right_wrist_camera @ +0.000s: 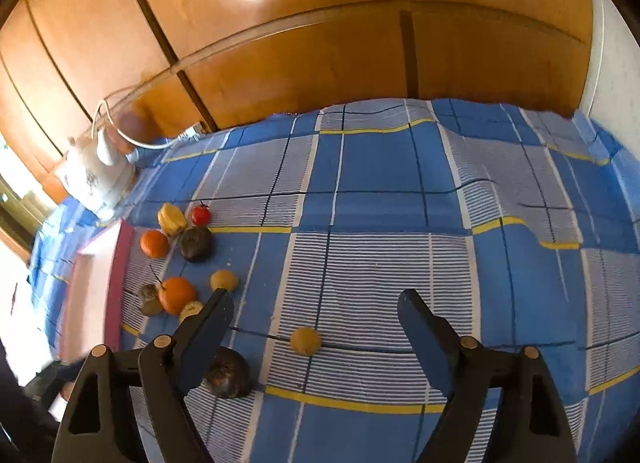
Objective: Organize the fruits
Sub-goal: 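Reach the left gripper to the dark round fruit and close on it, then drop the dark fruit in the tray with left gripper while right grasps yellow ball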
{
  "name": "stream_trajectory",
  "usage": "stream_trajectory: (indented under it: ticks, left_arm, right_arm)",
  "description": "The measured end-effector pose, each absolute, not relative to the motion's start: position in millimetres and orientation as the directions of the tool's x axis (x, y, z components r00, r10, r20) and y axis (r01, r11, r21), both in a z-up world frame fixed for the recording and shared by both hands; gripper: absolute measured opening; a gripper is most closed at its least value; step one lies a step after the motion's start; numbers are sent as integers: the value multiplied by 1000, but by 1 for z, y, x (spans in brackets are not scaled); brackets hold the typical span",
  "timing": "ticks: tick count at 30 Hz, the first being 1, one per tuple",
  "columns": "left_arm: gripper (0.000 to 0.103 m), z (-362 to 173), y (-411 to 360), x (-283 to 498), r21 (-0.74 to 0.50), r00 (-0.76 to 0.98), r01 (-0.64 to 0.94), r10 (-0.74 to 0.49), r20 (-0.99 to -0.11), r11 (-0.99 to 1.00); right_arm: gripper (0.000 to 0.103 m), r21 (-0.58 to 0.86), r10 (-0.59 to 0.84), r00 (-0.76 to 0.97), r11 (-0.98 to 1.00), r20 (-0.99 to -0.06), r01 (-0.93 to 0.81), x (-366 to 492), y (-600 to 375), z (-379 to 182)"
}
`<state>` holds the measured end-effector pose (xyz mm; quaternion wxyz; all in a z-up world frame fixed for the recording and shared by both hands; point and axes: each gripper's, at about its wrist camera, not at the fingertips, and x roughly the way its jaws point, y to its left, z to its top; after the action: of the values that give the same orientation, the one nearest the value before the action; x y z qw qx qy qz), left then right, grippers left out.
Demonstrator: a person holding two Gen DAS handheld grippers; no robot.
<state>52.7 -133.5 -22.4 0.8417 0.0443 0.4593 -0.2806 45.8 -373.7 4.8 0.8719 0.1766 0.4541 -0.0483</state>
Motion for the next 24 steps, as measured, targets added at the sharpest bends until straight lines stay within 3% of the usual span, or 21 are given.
stream_trajectory:
  ticks: [6,12,14,16,17,19,22,24]
  left_arm:
    - [60,-45,-191,65,-198,324,581,-448,-833,789]
    - [60,-65,-224,72,-173,306,591,-417,-856,788]
    - [52,-72,-229,74,-171,298,596,-414,-860,784]
    - [51,-75,-230,72,-164,316,604,-423,-849,780]
    - [51,-76,-229,70,-161,321,605,-425,-847,779]
    - [51,-75,-220,67,-174,326,601,-438,-838,780]
    - [51,-72,-201,63,-202,329,589,-461,-824,783]
    - [51,-67,-189,60,-218,336,586,-478,-811,781]
  right_arm:
    - [86,324,118,569,905,-814,276,47,-384,1]
    - [86,346,129,567,891,-814,293,49,-389,-1]
    - [86,343,133,558,893,-820,292,50,-388,-3]
    - [85,328,133,541,901,-831,283,53,-385,-6]
    - [82,321,136,529,906,-838,275,54,-382,-9]
    - [66,313,156,491,915,-857,256,59,-377,-17]
    - [58,279,169,423,937,-890,212,66,-364,-31]
    - [58,243,156,391,953,-907,183,68,-354,-39]
